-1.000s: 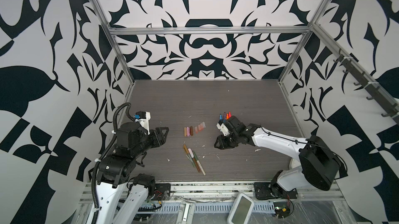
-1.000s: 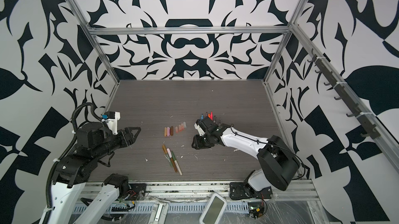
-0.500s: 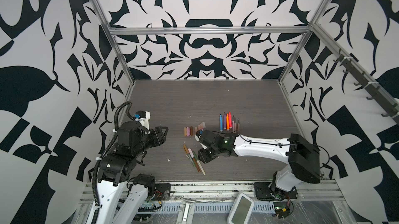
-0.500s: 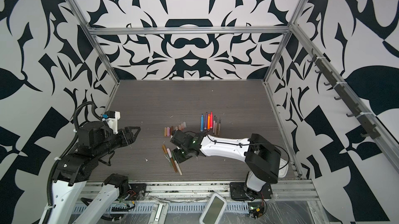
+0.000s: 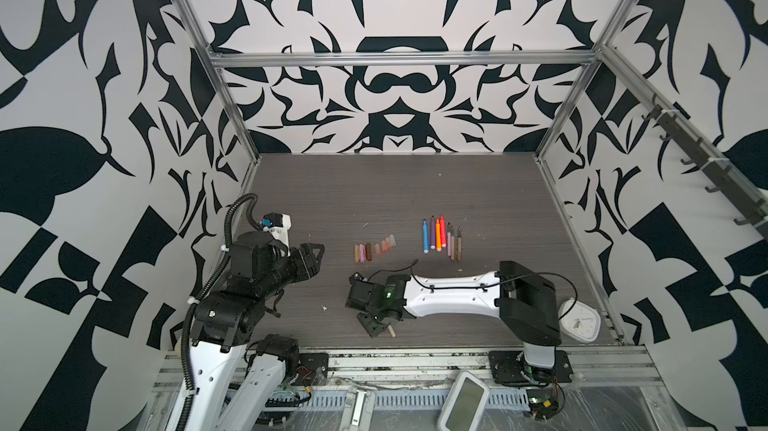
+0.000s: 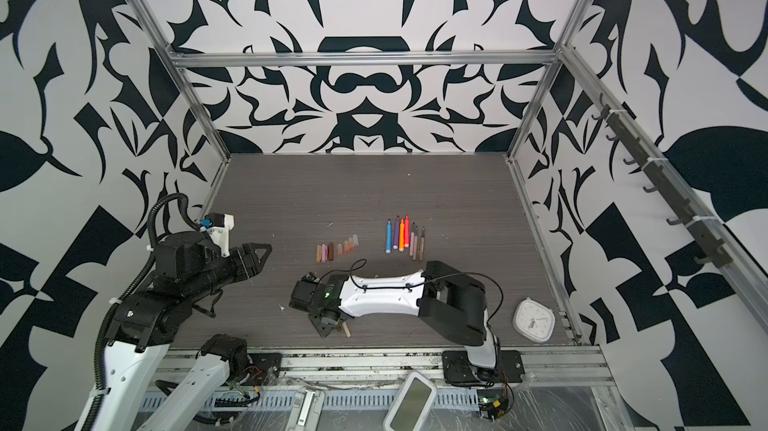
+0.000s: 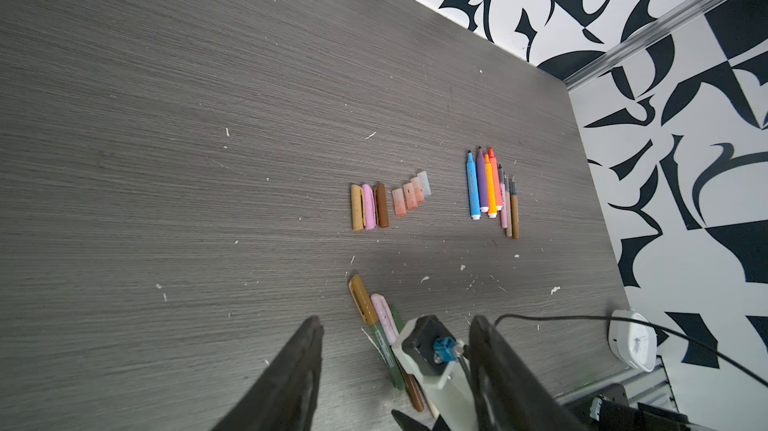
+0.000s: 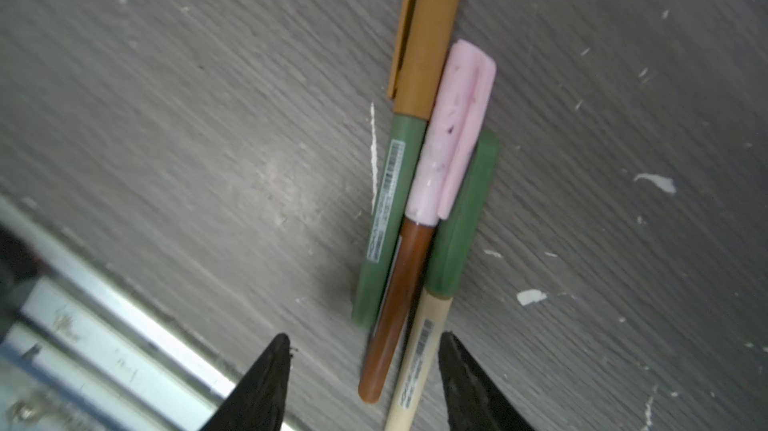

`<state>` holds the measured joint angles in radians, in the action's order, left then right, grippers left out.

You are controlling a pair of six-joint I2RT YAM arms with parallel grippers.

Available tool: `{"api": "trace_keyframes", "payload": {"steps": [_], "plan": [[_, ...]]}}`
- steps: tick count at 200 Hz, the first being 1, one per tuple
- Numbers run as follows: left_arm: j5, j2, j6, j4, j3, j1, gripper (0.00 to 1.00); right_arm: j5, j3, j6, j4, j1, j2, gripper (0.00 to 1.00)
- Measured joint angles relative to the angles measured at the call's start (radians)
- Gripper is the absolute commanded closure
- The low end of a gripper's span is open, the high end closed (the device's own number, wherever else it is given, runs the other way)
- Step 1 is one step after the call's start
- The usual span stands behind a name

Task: Open the pen caps
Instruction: 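Move the right gripper back to the capped pen pile nearer the robot, then lower the right gripper over the pink-capped brown pen and close on it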

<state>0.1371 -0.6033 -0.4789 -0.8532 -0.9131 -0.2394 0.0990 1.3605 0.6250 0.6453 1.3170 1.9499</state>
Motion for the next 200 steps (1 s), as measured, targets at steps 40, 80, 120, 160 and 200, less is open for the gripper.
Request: {"api": "trace_keyframes", "payload": {"steps": [40,80,120,160,200], "plan": [[0.0,0.0,0.0,0.0,0.001,0.0,0.41,0.064,0.032,0.039,0.046,0.001,0.057,0.36],[0.0,0.0,0.0,0.0,0.002,0.0,0.41,0.077,0.051,0.067,0.045,0.0,0.072,0.49],[0.0,0.0,0.0,0.0,0.002,0.0,0.41,0.07,0.018,0.102,0.0,-0.002,0.057,0.61],[0.0,0.0,0.0,0.0,0.002,0.0,0.41,0.027,-0.084,0.11,-0.064,-0.037,-0.01,0.65],[0.0,0.0,0.0,0.0,0.002,0.0,0.4,0.01,-0.205,0.1,-0.08,-0.095,-0.099,0.65]]}}
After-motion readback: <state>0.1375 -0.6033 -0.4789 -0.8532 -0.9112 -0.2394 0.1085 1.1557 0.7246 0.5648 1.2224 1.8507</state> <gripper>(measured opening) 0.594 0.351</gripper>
